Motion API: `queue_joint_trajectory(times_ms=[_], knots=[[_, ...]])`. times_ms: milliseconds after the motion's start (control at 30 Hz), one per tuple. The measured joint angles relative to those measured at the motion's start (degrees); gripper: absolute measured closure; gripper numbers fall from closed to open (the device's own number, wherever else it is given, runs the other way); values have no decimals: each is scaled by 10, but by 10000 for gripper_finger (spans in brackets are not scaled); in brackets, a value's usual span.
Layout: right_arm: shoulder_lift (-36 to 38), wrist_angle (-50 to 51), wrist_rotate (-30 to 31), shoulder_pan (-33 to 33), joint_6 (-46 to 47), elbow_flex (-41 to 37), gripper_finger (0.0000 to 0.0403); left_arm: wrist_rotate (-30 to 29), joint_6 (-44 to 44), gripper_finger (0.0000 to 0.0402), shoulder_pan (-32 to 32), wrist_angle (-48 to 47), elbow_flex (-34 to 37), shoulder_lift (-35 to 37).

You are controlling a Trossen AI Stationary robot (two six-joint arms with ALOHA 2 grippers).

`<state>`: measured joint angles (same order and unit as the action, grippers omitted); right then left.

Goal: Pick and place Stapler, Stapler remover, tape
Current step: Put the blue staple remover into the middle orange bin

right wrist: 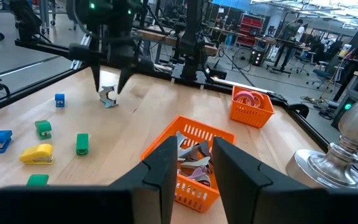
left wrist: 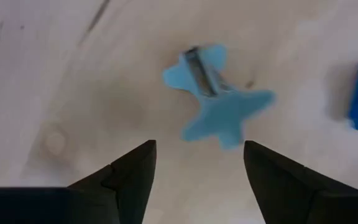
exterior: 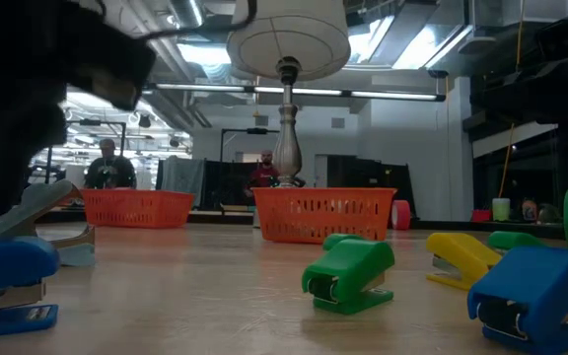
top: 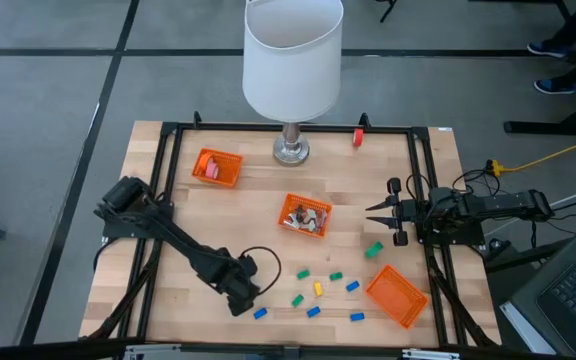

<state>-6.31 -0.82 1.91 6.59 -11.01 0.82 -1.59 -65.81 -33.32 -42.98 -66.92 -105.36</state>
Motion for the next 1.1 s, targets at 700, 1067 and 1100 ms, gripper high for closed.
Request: queue_joint_trajectory(times_ms=[700,1067,1100], knots=[[0,0,0,0,0,0,297,-29,25,257,41,11,0,-5],[0,0,0,0,0,0,297,-27,57,343,76,11,0,-4],[0,0,0,0,0,0,297,-33,60,343,79,11,0,-4]])
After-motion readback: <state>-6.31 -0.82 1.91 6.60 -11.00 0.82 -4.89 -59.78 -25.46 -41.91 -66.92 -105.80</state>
